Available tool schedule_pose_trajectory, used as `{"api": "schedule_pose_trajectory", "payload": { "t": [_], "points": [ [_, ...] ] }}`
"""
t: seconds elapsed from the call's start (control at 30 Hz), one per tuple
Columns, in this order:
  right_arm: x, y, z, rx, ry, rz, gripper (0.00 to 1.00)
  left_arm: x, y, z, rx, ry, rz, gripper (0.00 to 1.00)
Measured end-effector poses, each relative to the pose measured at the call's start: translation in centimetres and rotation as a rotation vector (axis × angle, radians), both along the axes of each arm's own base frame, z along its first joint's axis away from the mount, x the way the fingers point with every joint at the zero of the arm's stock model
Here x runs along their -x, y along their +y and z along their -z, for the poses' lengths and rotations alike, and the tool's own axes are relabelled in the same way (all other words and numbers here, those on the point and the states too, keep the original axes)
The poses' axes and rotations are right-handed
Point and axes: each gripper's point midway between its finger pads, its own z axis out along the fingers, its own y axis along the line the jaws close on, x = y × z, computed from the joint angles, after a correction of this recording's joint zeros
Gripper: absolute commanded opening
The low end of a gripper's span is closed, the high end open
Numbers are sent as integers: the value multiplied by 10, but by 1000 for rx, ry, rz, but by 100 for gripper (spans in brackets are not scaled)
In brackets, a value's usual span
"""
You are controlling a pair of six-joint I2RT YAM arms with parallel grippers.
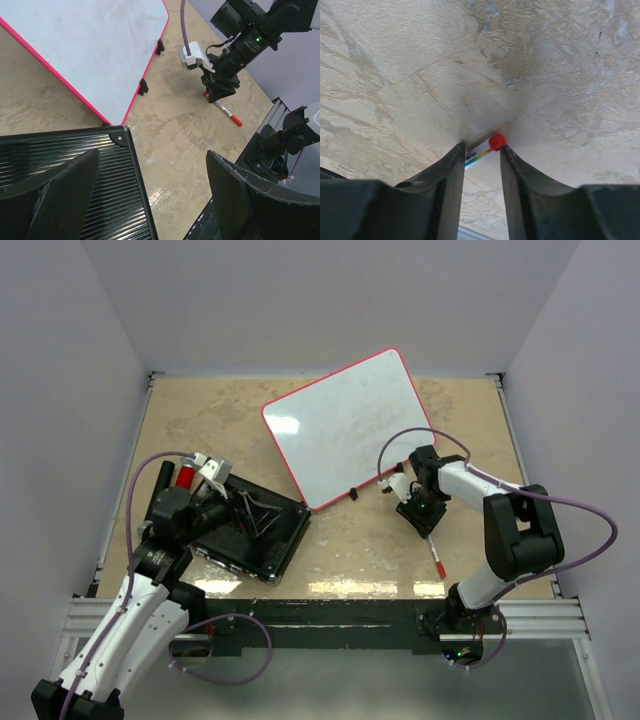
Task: Write a sentence on the whiteboard
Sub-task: Pick up the whiteboard marker from the center of the board.
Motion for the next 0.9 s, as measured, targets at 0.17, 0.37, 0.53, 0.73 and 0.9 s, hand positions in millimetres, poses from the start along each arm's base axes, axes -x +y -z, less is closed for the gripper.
{"api": "schedule_pose_trajectory", "payload": {
  "t": [0.17,0.37,0.53,0.73,0.9],
  "points": [
    [-3,2,1,10,2,1,14,4,-4,-1,12,-9,36,87],
    [-9,8,0,-17,-9,11,9,13,-13,0,43,-6,107,85],
    [-32,22,-6,-77,-80,3,15,18,-24,1,51,7,163,84],
    [-68,35,-5,-111,-153,-3,40,25,-33,5,44,25,203,84],
    [-73,36,-3,-113,-164,-10,52,25,-33,5,43,23,201,85]
  ]
}}
